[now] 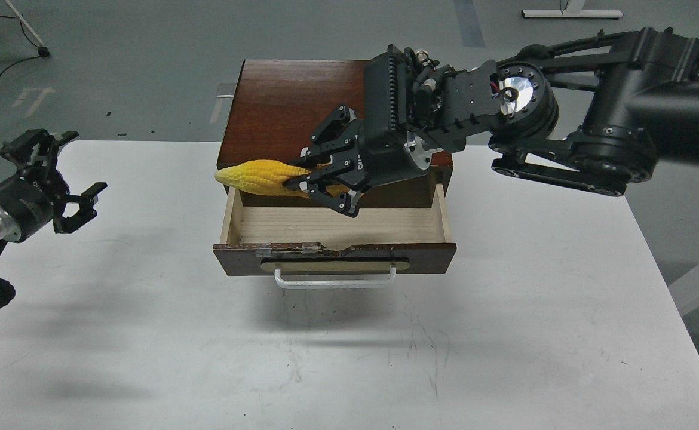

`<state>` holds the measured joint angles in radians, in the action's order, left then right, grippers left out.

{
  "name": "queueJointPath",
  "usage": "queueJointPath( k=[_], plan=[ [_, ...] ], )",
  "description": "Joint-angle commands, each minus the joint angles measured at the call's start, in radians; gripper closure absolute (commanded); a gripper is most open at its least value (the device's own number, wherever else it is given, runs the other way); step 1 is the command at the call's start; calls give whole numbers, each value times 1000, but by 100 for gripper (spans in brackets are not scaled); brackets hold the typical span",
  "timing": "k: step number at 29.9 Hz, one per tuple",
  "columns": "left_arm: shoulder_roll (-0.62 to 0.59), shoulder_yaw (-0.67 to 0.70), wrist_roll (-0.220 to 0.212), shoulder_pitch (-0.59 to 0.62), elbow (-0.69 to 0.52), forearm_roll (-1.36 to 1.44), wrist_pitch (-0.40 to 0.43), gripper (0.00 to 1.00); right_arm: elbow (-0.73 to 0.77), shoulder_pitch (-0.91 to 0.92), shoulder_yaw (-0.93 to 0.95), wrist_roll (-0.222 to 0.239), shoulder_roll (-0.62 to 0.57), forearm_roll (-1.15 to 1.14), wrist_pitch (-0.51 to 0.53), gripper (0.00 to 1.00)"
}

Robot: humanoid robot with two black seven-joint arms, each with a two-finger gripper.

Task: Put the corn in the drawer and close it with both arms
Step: 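Lower the corn into the open drawer and open the right gripper, then raise the right gripper away from the drawer back to its side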

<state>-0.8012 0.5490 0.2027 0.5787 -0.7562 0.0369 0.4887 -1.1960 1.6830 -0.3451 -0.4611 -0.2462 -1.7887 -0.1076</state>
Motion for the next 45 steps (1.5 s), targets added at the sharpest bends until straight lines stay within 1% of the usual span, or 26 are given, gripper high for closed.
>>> queueJointPath(
  k=[1, 4, 18, 21, 22, 23, 24, 25, 27, 29, 30, 31, 33, 34, 35, 36, 37, 39, 41, 43, 44, 45],
  plan=[
    [-10, -1, 0, -3, 0, 0, 0, 2, 9, -6, -2, -1, 10, 12, 0, 4],
    [-18, -1, 0, -5, 1, 1, 0, 2, 9, -9, -2, -1, 7, 14, 0, 1],
    [-39, -1, -2, -6, 3, 1, 0, 2, 3, -8, 17, -22, -62, 22, -1, 1],
    [-49, 0, 0, -3, 5, 1, 0, 2, 10, -6, 72, -22, -94, 112, 6, 2],
    [-55, 0, 1, 0, 5, 3, 0, 2, 13, -8, 107, -19, -113, 214, 12, 2],
    [-62, 3, 14, 4, 3, 9, 0, 2, 22, -9, 133, -11, -136, 355, 26, 2],
    [-67, 3, 24, 6, 3, 14, 0, 2, 30, -9, 143, -8, -148, 435, 40, 2],
    [-76, -1, 52, 7, 1, 20, 0, 2, 48, -8, 162, 7, -169, 618, 78, 3],
    [-92, -3, 78, 9, -3, 32, 0, 2, 64, -8, 176, 31, -194, 832, 120, 4],
    [-125, -3, 106, 29, -24, 122, 0, 2, 78, -22, 183, 108, -267, 1263, 186, 4],
    [-136, -3, 112, 38, -35, 155, 0, 2, 78, -35, 184, 130, -286, 1361, 190, 4],
    [-157, -3, 127, 56, -61, 223, 0, 2, 79, -77, 186, 165, -324, 1529, 190, 4],
    [-179, 0, 159, 67, -90, 293, 0, 2, 85, -127, 192, 185, -355, 1668, 181, 6],
    [-200, 2, 203, 75, -126, 358, 0, 2, 88, -185, 208, 193, -376, 1753, 169, 7],
    [-211, 2, 230, 82, -149, 391, 0, 2, 90, -219, 216, 193, -384, 1781, 161, 7],
    [-237, 3, 277, 110, -197, 458, 0, 2, 90, -294, 234, 194, -403, 1822, 146, 7],
    [-269, 3, 286, 151, -253, 525, 0, 2, 85, -371, 267, 194, -421, 1833, 125, 7],
    [-306, 5, 286, 223, -329, 625, 0, 2, 73, -480, 320, 194, -436, 1833, 94, 7],
    [-316, 5, 286, 266, -380, 681, 0, 2, 73, -544, 351, 194, -440, 1832, 80, 7],
    [-320, 5, 286, 363, -483, 744, 0, 2, 81, -636, 380, 191, -440, 1827, 62, 7],
    [-322, 5, 286, 384, -514, 750, 0, 2, 82, -651, 380, 190, -440, 1827, 59, 7],
    [-328, 5, 286, 421, -575, 753, 0, 2, 85, -669, 379, 185, -441, 1827, 52, 7]
  ],
)
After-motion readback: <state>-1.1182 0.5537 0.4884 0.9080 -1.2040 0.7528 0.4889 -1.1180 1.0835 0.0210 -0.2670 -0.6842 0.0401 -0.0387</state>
